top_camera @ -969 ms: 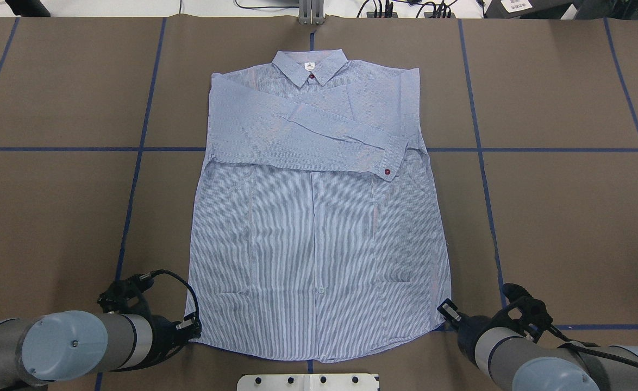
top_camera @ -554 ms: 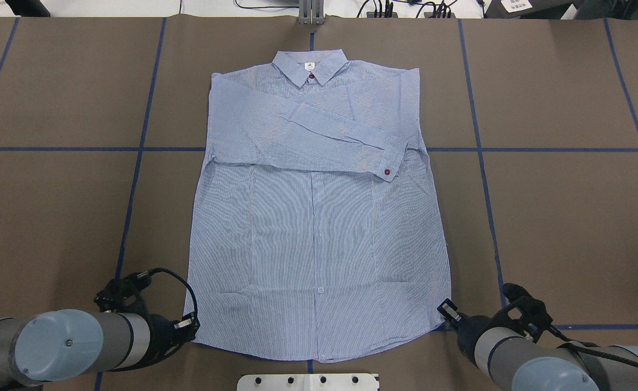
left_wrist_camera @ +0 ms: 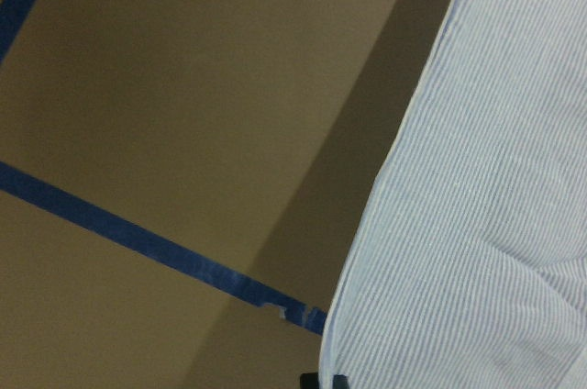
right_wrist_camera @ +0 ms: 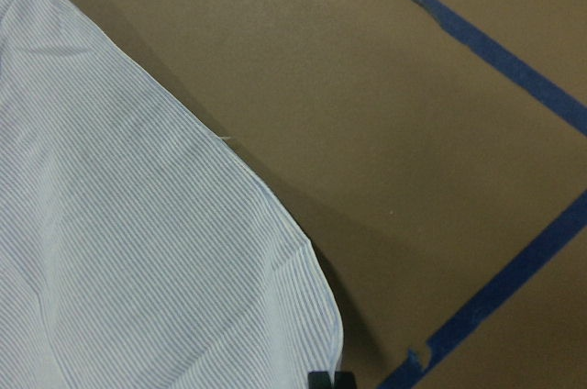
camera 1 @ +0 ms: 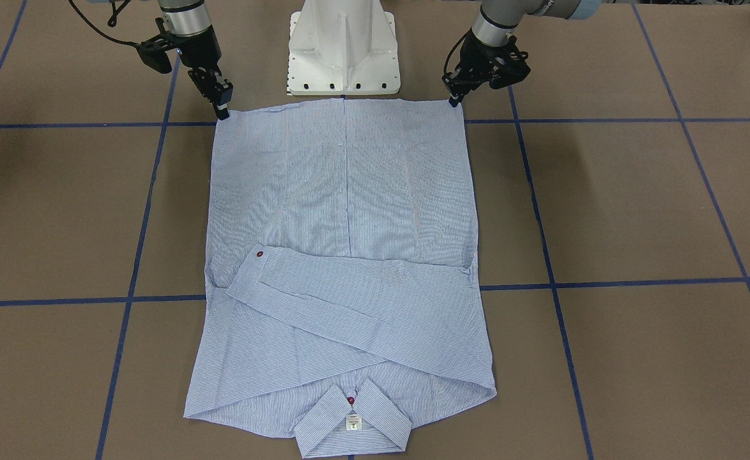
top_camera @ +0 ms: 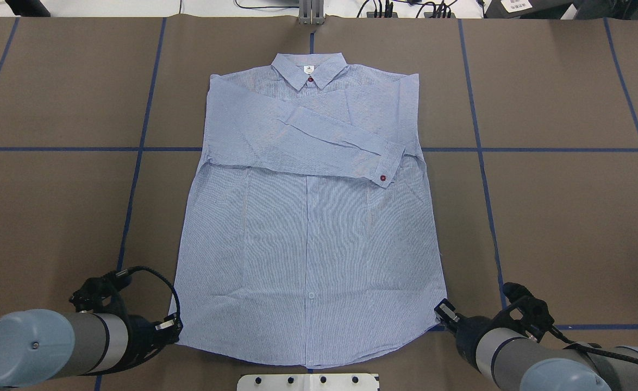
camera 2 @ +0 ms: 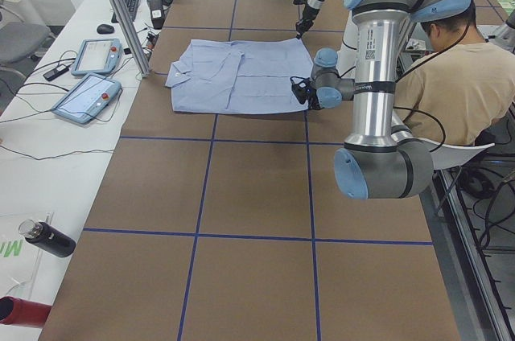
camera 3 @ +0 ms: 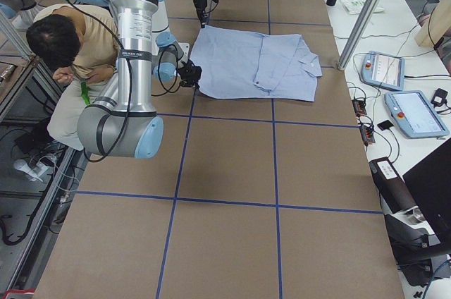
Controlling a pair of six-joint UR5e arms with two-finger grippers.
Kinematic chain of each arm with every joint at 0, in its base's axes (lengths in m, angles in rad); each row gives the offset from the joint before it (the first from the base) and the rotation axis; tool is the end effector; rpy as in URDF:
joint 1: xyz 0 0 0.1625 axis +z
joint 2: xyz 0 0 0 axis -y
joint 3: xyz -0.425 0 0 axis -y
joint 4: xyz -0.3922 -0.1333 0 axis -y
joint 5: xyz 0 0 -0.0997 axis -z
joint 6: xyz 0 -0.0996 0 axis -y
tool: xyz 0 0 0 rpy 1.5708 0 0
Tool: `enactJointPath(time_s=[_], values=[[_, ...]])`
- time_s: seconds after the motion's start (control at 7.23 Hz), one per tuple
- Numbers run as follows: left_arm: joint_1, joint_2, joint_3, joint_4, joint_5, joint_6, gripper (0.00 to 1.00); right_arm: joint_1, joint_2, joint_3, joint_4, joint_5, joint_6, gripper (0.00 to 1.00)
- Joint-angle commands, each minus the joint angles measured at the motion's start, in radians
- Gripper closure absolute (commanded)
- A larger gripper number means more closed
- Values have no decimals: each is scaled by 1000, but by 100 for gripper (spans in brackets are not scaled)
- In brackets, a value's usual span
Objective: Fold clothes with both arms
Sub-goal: 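Grasp the hem corners with both grippers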
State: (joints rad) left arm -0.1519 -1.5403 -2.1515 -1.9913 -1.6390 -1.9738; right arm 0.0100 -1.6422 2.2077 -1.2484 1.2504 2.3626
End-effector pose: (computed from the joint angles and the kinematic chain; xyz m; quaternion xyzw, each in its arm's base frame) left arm 0.4352 -0.1946 0.3561 -0.0883 0.4588 -0.2268 0.8545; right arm -0.4354 -0.1690 0.3586 -0.0284 -0.4469 0.4110 0.7941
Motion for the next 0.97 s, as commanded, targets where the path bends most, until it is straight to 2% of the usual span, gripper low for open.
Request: enactJointPath(time_s=[0.0, 0.28, 0.55, 0.69, 0.83], values=[[0, 48, -47, -3, 2, -58, 100, -24, -1, 44, -2, 17, 3, 100], [2, 40, -100, -3, -10, -124, 100, -25, -14, 76, -2, 35, 3, 100], [-26, -33, -96, -30, -43, -73, 100, -21, -21, 111, -9, 41, 3, 100], [-125, -84, -91, -34, -60, 25, 100, 46, -21, 130, -11, 61, -2, 100], [-217, -101, -79, -32, -100, 64, 100, 130, -4, 127, -9, 131, -3, 100]])
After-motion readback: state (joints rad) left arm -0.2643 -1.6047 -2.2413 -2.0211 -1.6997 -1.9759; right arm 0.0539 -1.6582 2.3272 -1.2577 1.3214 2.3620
